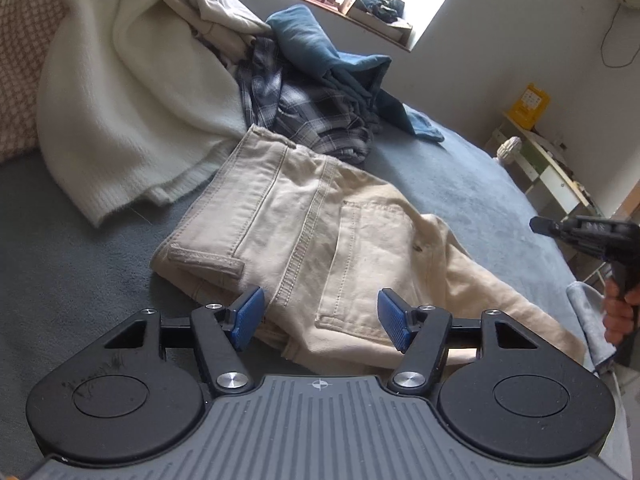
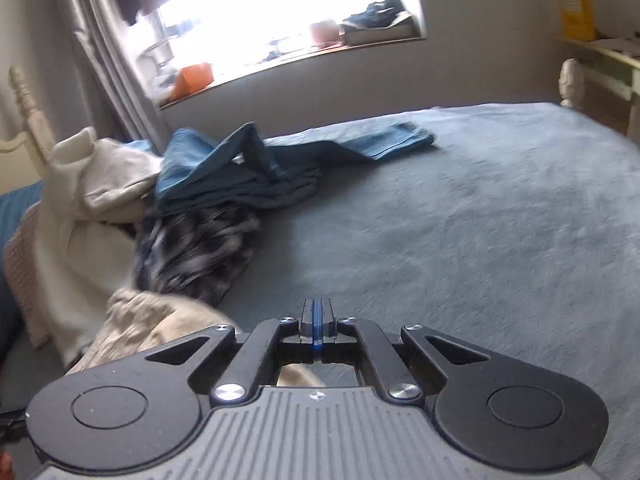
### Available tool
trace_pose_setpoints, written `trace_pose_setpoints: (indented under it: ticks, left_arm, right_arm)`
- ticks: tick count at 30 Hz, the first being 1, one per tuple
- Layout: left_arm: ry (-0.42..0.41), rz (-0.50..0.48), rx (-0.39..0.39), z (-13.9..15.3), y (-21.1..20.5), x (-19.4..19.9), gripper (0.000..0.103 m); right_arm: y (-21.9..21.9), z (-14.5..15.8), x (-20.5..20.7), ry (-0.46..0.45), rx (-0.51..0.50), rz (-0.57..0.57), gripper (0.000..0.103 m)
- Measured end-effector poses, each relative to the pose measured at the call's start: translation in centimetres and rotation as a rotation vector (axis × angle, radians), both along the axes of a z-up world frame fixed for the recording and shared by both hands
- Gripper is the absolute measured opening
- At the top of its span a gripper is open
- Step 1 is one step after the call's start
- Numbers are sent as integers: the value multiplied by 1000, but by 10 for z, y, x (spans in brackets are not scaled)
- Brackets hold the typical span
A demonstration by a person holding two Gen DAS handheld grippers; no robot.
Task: Fold clothes
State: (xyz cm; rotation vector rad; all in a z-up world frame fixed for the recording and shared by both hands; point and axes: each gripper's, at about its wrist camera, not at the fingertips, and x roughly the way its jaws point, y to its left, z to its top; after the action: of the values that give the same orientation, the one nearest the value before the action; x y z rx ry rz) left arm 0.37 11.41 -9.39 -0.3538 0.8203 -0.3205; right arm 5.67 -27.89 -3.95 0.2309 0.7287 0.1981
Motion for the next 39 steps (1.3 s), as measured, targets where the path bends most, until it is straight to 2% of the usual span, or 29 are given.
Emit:
trace_pose_setpoints:
  ticks: [4,5,6,8,9,11,14,15,16,17,20,23,26,29,33,36,39]
  left_arm:
    - [10,15,-10,-3,-1,1,63]
    - [9,15,-8,-2,-1,1,63]
    - [8,14,-7,-2,-1,1,63]
    - [8,14,-10,-2,0,0,63]
    - [8,14,-11,-1,0,-1,63]
    - [8,14,-10,-2,1,-1,63]
    - [10,14,-15,-3,0,0,63]
    - [10,13,-15,-3,0,0,63]
    - [9,11,-17,-3,1,0,63]
    - [7,8,-19,-3,1,-1,63]
    - [2,-7,-51,-3,4,-1,63]
    - [8,-37,-123,-3,10,-3,66]
    - [11,-88,-192,-2,15,-6,66]
    - [13,-82,-164,-2,15,-7,67]
    - [38,-36,-135,-7,19,-5,67]
    - [71,13,-117,-13,23,-1,67]
    - [111,71,-106,-21,30,7,67]
  right_arm:
    - [64,-11,-27,-24,-116,296,4]
    - [82,-13,-36,-37,-153,377,11]
    - [100,-15,-45,-50,-190,458,18]
    - [130,-20,-62,-97,-261,586,61]
    - [143,-21,-72,-132,-300,637,65]
    - [161,-26,-83,-167,-364,705,65]
    - [171,-36,-86,-153,-442,712,63]
    - [173,-39,-86,-145,-467,710,60]
    - [176,-43,-86,-138,-491,707,50]
    - [176,-45,-86,-133,-505,696,40]
    - [166,-43,-80,-131,-494,624,19]
    - [155,-38,-71,-137,-464,547,10]
    - [137,-24,-54,-144,-383,440,7]
    - [104,-11,-29,-136,-297,296,5]
    - [37,-5,5,-76,-136,38,5]
    - [-22,-29,24,55,28,-168,4]
    - [-66,-66,20,195,162,-323,4]
